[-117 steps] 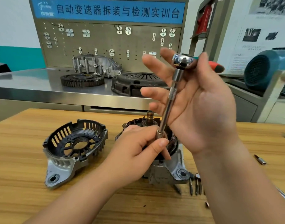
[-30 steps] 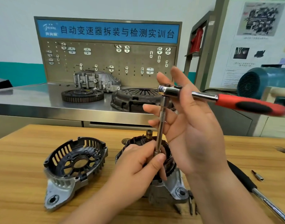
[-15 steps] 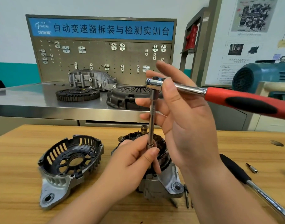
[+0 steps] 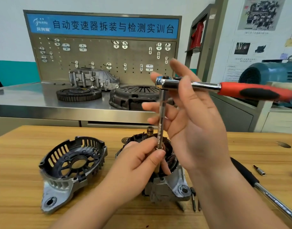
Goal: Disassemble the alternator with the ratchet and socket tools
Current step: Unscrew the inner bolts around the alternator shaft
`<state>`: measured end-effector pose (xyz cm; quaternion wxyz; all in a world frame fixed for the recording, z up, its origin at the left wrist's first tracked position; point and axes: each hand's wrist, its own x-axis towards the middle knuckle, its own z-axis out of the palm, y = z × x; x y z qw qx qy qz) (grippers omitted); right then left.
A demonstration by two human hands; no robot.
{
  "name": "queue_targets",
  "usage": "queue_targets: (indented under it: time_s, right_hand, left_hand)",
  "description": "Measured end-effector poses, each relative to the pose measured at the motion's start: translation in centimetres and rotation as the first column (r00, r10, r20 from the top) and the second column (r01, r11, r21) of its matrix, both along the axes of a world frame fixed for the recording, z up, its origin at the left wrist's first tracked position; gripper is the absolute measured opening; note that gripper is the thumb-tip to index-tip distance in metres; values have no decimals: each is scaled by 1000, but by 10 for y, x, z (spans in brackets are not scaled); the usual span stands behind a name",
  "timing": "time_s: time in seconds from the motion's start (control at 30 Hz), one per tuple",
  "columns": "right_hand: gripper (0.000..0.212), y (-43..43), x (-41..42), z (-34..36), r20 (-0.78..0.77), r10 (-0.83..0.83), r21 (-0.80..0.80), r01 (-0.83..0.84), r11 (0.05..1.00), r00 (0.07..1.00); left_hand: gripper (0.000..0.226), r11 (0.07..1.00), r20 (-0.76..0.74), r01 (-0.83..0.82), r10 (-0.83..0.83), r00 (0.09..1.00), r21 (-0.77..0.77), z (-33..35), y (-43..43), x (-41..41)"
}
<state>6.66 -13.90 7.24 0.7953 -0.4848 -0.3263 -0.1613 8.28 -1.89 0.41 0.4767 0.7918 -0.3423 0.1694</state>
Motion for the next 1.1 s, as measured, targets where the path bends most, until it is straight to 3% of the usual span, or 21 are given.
queue_targets:
  time_s: [0.07, 0.13, 0.23, 0.4, 0.5, 0.77, 0.9, 1.0, 1.1]
  right_hand:
    - [21, 0, -2, 3, 124, -161, -82, 171, 982, 979]
    - [20, 1, -3, 4, 174, -218, -183, 249, 951, 960]
    - [21, 1, -3, 3, 152, -155, -115, 173, 978, 976]
    - [42, -3, 2, 1, -82, 157, -13, -158, 987, 984]
    - [49, -5, 3, 1, -133, 231, 10, -232, 973, 964]
    - [28, 5, -1, -2, 136, -132, -79, 144, 986, 982]
    - [35, 6, -1, -1, 24, 31, -41, -30, 999, 999]
    - [44, 1, 2, -1, -102, 152, -2, -153, 988, 983]
    - [47, -2, 4, 1, -127, 186, 33, -183, 983, 974]
  left_hand:
    - [51, 1000, -16, -14, 14, 1000, -19, -1, -1, -1]
    - [52, 1000, -16, -23, 23, 1000, -19, -2, -3, -2]
    - [51, 999, -16, -30, 30, 999, -18, -1, -4, -1]
    - [39, 999, 38, -41, 41, 998, -6, -2, -2, -2]
    - [44, 1000, -2, -9, 9, 1000, 1, -2, -2, -1]
    - [51, 996, -93, 33, -40, 995, -81, 0, -3, -1]
    - [41, 999, -49, 29, -31, 998, -41, 2, -2, -1]
    - [45, 1000, -11, 31, -31, 999, 1, 2, 0, -3]
    - [49, 999, -23, 38, -38, 999, -3, 2, -1, -1]
